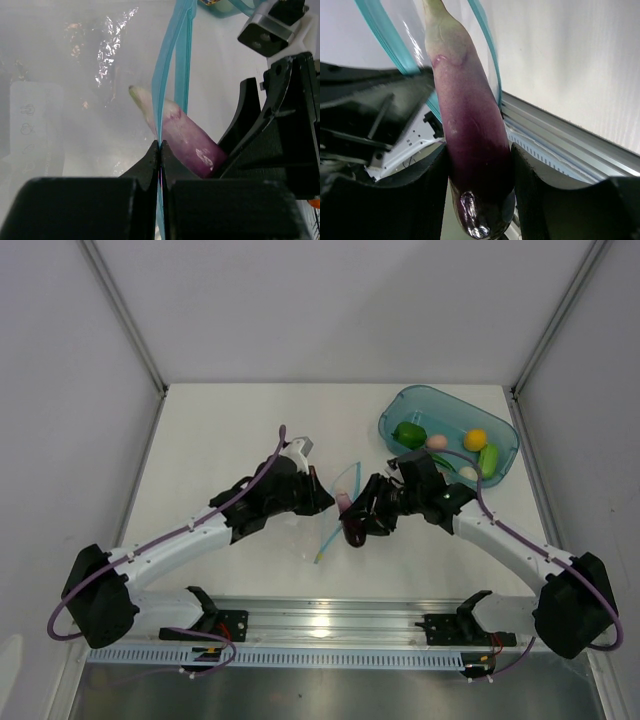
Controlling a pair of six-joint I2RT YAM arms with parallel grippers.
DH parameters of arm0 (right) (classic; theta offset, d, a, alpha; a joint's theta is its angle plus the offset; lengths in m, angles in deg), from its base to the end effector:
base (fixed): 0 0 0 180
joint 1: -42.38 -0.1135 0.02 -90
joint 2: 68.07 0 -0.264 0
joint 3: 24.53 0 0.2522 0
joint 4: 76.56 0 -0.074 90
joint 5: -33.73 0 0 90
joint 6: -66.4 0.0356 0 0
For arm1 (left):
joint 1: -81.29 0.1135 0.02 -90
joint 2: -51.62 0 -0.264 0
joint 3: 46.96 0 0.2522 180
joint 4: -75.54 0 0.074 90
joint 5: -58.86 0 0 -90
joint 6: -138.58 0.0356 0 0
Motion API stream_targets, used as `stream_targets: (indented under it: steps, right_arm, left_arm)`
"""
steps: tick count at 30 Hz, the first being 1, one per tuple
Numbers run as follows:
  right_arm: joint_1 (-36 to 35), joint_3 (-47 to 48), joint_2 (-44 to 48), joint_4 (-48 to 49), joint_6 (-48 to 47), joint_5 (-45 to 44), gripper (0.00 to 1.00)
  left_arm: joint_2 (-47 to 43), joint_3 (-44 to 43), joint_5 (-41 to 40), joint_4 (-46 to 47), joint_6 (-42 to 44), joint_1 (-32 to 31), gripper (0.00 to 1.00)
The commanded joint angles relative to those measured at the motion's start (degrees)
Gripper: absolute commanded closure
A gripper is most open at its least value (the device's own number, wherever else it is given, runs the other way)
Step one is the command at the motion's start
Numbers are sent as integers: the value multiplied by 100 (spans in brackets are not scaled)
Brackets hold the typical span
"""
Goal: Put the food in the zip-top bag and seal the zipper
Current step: Place the fake vegetable in the zipper food storage bag.
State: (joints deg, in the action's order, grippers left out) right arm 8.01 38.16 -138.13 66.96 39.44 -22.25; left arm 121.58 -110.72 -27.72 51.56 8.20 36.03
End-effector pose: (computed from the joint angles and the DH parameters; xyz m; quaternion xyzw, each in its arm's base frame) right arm 0.1990 0.1602 0.2576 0.1067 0.8807 0.4592 0.0451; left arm 0.1920 -0.1968 0.2792 0.0518 0.8650 -0.3577 0.3480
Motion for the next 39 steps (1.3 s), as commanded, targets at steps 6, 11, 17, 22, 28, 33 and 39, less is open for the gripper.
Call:
stream_targets:
  steps: [6,11,17,22,28,33,39]
  right_arm:
    - [9,1109,-499,75,15,-869,100]
    - [18,1049,-684,312,41,-906,100]
    - [18,909,-807,549,-240,-845,100]
    - [27,855,-807,488,-573,-1098,100]
    - [-43,706,-816,628,-855,-1530,100]
    - [-158,671,-772,664,-1127,-1924,100]
    - [-219,802,-772,436,-1469,-1978,51]
  left_arm:
    - [-8,-229,115,-41,-242,-177,99]
    - [1,-361,334,-182,-391,-177,99]
    - [-157,-397,475,-217,-462,-177,99]
    - [-263,-467,563,-288,-532,-177,100]
    - [-359,-493,915,-174,-795,-177,99]
    - [-421,-563,950,-147,-884,-177,99]
    - [-325,-625,976,-182,-919,-168,99]
